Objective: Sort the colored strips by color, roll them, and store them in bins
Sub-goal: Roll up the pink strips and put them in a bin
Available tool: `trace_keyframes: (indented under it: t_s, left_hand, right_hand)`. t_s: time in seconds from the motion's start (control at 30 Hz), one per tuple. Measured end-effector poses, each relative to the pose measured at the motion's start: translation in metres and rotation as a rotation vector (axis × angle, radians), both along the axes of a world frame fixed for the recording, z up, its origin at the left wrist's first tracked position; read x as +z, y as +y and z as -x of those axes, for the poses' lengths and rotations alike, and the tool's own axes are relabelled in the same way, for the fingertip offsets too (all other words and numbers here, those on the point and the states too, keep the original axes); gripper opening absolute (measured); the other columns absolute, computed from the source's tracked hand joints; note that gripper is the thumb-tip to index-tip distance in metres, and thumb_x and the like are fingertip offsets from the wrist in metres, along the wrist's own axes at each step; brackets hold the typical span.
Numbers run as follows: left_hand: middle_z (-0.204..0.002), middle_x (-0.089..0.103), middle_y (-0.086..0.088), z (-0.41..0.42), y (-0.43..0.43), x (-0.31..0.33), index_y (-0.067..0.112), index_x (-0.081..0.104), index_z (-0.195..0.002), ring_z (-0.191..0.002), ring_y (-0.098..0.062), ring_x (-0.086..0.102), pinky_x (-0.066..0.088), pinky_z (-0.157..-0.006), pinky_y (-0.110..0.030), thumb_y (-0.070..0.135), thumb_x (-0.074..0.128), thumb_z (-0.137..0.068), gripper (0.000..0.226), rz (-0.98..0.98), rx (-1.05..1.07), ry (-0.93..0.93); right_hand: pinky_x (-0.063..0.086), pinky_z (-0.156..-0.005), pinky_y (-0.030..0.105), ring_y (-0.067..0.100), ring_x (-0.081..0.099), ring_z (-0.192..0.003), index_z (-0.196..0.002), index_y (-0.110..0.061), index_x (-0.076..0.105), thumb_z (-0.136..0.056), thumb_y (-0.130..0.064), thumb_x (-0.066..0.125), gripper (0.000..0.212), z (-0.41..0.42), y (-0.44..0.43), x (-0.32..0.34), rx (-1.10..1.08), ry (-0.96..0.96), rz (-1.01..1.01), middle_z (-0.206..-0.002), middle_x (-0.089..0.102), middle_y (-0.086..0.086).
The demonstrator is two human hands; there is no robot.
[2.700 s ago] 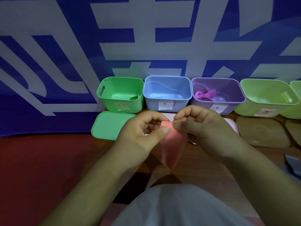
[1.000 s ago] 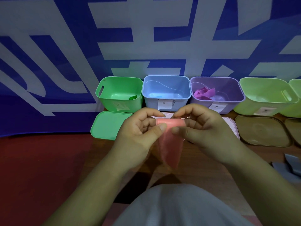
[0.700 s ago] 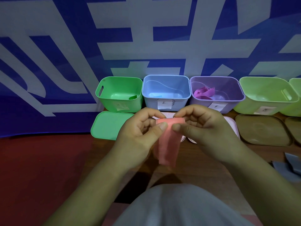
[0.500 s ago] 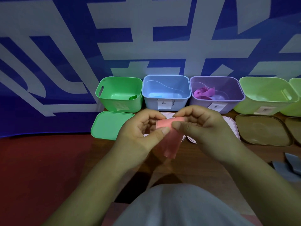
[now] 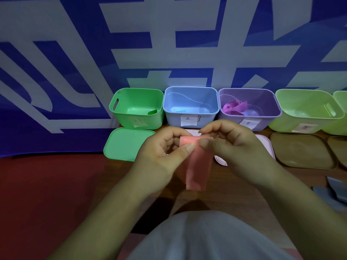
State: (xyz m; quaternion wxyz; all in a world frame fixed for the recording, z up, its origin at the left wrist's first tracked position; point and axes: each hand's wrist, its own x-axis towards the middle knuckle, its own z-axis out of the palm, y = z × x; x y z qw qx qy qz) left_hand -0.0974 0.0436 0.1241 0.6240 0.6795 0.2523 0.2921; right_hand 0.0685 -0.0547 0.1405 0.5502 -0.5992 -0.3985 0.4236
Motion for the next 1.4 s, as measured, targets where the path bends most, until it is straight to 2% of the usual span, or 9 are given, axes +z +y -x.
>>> trace_keyframes:
  t_s: [0.17,0.37,0.53,0.67,0.83,1.0,1.17,1.23,1.4]
  left_hand:
    - [-0.080,0.067,-0.025,-0.002,0.000,0.000,0.023,0.065,-0.101,-0.068,-0.033,0.058,0.046,-0.069,-0.043,0.019,0.066,-0.086,0.016,0.084,0.036,-0.021]
    - [-0.067,0.056,-0.027,0.001,-0.003,0.001,0.025,0.064,-0.100,-0.057,-0.024,0.049,0.039,-0.056,-0.030,0.028,0.062,-0.090,0.011,0.024,0.063,0.052]
    - [-0.086,0.071,-0.003,0.001,0.001,-0.001,0.033,0.065,-0.102,-0.081,-0.021,0.067,0.052,-0.077,-0.036,0.032,0.069,-0.084,0.018,-0.069,0.055,0.110]
    - [-0.097,0.071,0.006,0.000,0.001,-0.001,0.033,0.067,-0.101,-0.091,-0.021,0.068,0.055,-0.082,-0.033,0.028,0.074,-0.078,0.025,-0.083,0.052,0.089]
    - [-0.099,0.073,-0.001,-0.002,-0.002,0.002,0.022,0.070,-0.098,-0.092,-0.029,0.070,0.057,-0.085,-0.046,0.010,0.075,-0.075,0.027,-0.076,0.096,0.034]
    - [-0.091,0.073,0.001,-0.005,-0.005,0.003,0.021,0.070,-0.093,-0.088,-0.026,0.069,0.058,-0.082,-0.038,0.006,0.075,-0.072,0.027,-0.062,0.108,0.012]
    - [-0.086,0.074,0.003,-0.007,-0.007,0.005,0.014,0.069,-0.094,-0.083,-0.014,0.069,0.057,-0.078,-0.024,0.004,0.074,-0.072,0.025,0.007,0.111,-0.034]
    - [-0.086,0.074,0.001,-0.008,-0.007,0.005,0.014,0.069,-0.096,-0.081,-0.013,0.068,0.056,-0.076,-0.022,0.006,0.073,-0.073,0.025,0.031,0.114,-0.036]
    - [-0.083,0.073,-0.007,-0.013,-0.008,0.005,0.022,0.070,-0.094,-0.073,-0.020,0.064,0.054,-0.070,-0.031,0.013,0.072,-0.076,0.021,0.085,0.128,-0.031]
  right_hand:
    - [0.050,-0.062,0.023,0.022,0.063,-0.076,-0.099,-0.022,0.067,-0.080,0.003,0.074,0.032,-0.002,0.001,-0.002,0.088,-0.007,-0.065,-0.096,0.066,0.026]
    - [0.045,-0.059,0.020,0.014,0.056,-0.068,-0.093,-0.018,0.068,-0.080,-0.010,0.077,0.018,-0.003,0.004,-0.007,0.064,-0.048,-0.069,-0.086,0.062,0.021]
    - [0.042,-0.056,0.013,0.006,0.055,-0.060,-0.095,-0.006,0.066,-0.083,-0.004,0.072,0.013,-0.003,0.002,-0.007,0.056,0.002,-0.079,-0.075,0.063,0.007]
    - [0.043,-0.064,0.027,0.019,0.055,-0.067,-0.094,-0.010,0.068,-0.083,-0.020,0.074,0.016,-0.005,0.002,-0.007,0.031,0.011,-0.067,-0.081,0.060,0.029]
    - [0.043,-0.060,0.031,0.024,0.054,-0.060,-0.089,-0.015,0.070,-0.088,-0.024,0.068,0.010,-0.003,0.002,-0.008,-0.014,-0.004,-0.029,-0.065,0.063,0.020]
    - [0.046,-0.065,0.035,0.022,0.054,-0.065,-0.086,-0.012,0.070,-0.085,-0.037,0.069,0.025,-0.004,0.001,-0.008,-0.030,0.027,-0.013,-0.070,0.062,0.020]
    - [0.048,-0.064,0.019,0.010,0.059,-0.069,-0.095,-0.011,0.069,-0.079,-0.026,0.070,0.022,-0.007,-0.002,-0.007,0.010,0.042,-0.056,-0.079,0.066,0.001]
    - [0.046,-0.060,0.018,0.011,0.058,-0.067,-0.100,-0.014,0.068,-0.078,-0.019,0.074,0.023,-0.010,-0.005,-0.008,0.033,0.039,-0.057,-0.083,0.066,0.012]
    - [0.054,-0.063,0.042,0.030,0.062,-0.073,-0.104,-0.017,0.065,-0.078,-0.005,0.077,0.031,-0.016,-0.009,-0.011,0.078,0.038,-0.107,-0.095,0.061,0.035]
